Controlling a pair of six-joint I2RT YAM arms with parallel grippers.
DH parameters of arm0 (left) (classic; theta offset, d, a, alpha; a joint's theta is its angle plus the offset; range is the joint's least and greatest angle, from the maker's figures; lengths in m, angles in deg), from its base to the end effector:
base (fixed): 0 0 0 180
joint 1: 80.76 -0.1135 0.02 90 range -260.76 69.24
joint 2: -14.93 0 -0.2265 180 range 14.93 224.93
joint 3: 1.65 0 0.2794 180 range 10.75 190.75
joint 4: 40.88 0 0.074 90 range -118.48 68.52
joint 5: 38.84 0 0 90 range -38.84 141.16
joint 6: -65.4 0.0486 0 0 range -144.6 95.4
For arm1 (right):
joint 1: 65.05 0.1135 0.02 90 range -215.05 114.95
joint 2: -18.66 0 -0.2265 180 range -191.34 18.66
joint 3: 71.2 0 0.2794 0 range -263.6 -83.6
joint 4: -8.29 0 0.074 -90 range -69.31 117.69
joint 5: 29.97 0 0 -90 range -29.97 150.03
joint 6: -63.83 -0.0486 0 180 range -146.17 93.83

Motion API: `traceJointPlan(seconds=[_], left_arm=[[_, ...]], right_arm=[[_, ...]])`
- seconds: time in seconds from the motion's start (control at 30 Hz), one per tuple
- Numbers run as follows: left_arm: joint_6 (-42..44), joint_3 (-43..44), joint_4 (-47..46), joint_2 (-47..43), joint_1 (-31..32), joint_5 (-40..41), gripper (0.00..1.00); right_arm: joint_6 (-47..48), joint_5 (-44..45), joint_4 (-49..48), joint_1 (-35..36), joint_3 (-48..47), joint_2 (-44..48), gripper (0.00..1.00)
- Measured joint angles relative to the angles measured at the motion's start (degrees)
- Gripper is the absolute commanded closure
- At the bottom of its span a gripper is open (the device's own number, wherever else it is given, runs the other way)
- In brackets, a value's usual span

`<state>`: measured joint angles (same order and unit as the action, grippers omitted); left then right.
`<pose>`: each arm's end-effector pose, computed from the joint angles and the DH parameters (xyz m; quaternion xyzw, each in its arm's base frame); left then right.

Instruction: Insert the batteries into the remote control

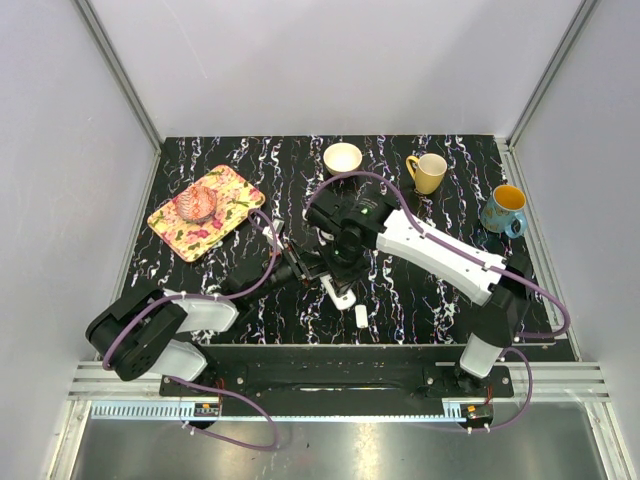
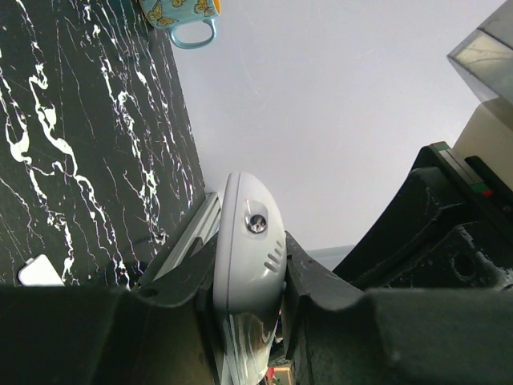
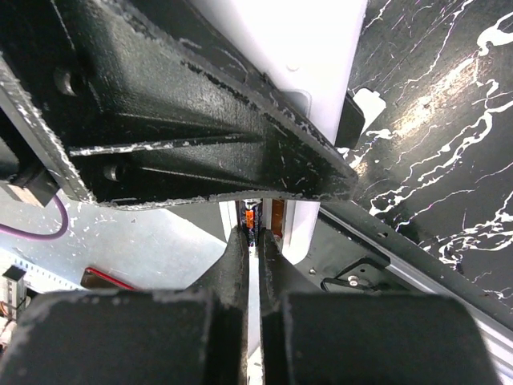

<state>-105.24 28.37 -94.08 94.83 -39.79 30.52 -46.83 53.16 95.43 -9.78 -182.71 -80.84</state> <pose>0.1999 -0.1963 0.1298 -0.1065 0.6794 -0.6846 0.2417 0.2015 0.3009 0.2769 -0.3018 0.9427 0.1263 0.0653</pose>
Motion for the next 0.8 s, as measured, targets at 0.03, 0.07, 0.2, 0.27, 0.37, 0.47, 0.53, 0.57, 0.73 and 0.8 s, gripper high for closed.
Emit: traceJointPlan(seconds=[0.03,0.07,0.2,0.27,0.37,0.47,0.53,0.57,0.73,0.8], left_arm=[[-0.13,0.00,0.02,0.09,0.02,0.09,1.00],[-0.28,0.00,0.04,0.13,0.07,0.20,1.00],[-0.48,0.00,0.04,0.20,0.13,0.44,1.00],[-0.46,0.00,0.04,0.20,0.17,0.52,1.00],[-0.35,0.00,0.09,0.22,0.17,0.63,1.00],[-0.17,0.00,0.09,0.22,0.17,0.79,1.00],[0.00,0.00,0.09,0.22,0.17,0.81,1.00],[0.17,0.00,0.09,0.22,0.20,0.81,1.00],[1.05,0.02,-0.07,-0.02,0.37,0.74,1.00],[1.36,0.04,-0.09,-0.24,0.57,0.72,1.00]], right_arm=[[-0.28,0.11,-0.44,0.00,0.55,0.35,0.99],[-0.66,0.20,-1.03,0.00,1.20,0.81,0.96],[-2.03,0.33,-3.23,-0.02,3.43,2.51,0.88],[-2.58,0.39,-3.82,-0.02,4.07,2.93,0.84],[-3.08,0.42,-4.22,-0.02,4.37,3.13,0.82],[-3.26,0.55,-4.24,-0.02,4.39,3.15,0.81],[-3.26,0.57,-4.24,-0.02,4.37,3.15,0.80],[-3.23,0.55,-4.22,-0.02,4.37,3.15,0.79],[-3.02,0.37,-3.91,-0.02,4.09,3.13,0.78],[-2.69,0.28,-3.50,-0.02,3.74,3.10,0.77]])
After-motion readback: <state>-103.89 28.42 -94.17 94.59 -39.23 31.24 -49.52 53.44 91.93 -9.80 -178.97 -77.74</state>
